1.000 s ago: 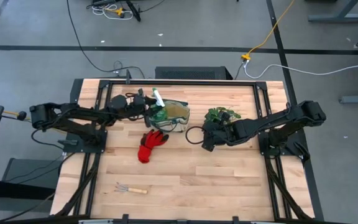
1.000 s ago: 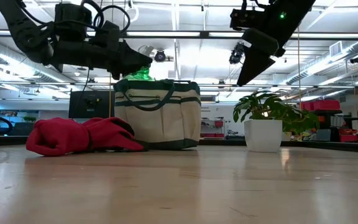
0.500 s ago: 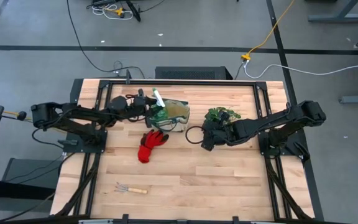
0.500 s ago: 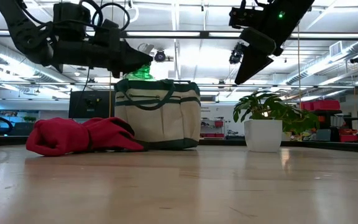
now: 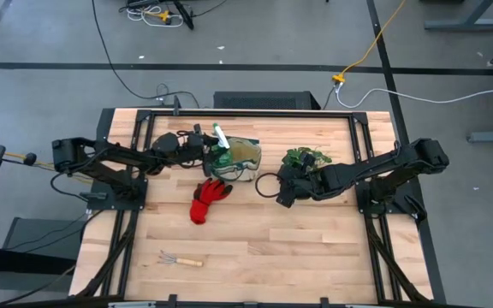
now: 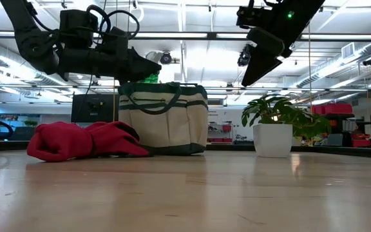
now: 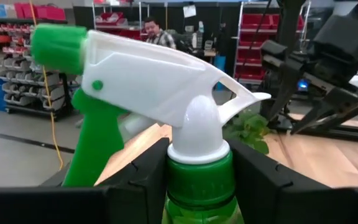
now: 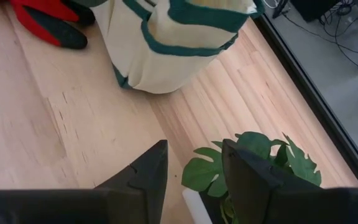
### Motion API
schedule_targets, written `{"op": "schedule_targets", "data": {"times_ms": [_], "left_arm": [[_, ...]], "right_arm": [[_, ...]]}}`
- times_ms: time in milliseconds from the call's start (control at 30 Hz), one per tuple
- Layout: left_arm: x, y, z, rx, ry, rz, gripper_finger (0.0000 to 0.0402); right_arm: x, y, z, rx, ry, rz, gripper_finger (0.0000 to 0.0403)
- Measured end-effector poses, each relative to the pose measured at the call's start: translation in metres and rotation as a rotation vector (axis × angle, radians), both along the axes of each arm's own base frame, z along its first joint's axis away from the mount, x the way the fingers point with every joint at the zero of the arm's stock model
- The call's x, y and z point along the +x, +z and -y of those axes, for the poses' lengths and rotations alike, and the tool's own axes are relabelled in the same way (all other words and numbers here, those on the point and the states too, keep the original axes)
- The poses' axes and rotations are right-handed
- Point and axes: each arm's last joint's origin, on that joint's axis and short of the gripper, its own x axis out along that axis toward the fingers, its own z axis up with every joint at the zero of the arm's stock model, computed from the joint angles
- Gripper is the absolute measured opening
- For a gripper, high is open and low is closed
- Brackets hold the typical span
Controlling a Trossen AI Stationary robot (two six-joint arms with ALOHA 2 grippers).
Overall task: Pick & Place Garden tools in Gardening bag
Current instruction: Put the green spray bottle into the green gardening bag, then put the light brown hand rake into the green gardening bag
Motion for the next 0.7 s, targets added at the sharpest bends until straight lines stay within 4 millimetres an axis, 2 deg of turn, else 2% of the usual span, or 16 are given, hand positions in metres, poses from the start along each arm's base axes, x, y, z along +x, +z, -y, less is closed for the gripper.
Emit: {"op": "schedule_targets", "data": {"times_ms": [167,700], "left_arm": [[0.0002,-0.0009,0.0006,-0.007,-0.023,-0.007,0.018],[-0.0005,0.001,0.0018,-0.043,-0.057,0.005,0.0187]], "right_arm": [[0.0,0.0,0.0,0.0,0.0,0.0,0.0155],[0.0,0.0,0.0,0.0,0.001,0.0,0.0155]]}}
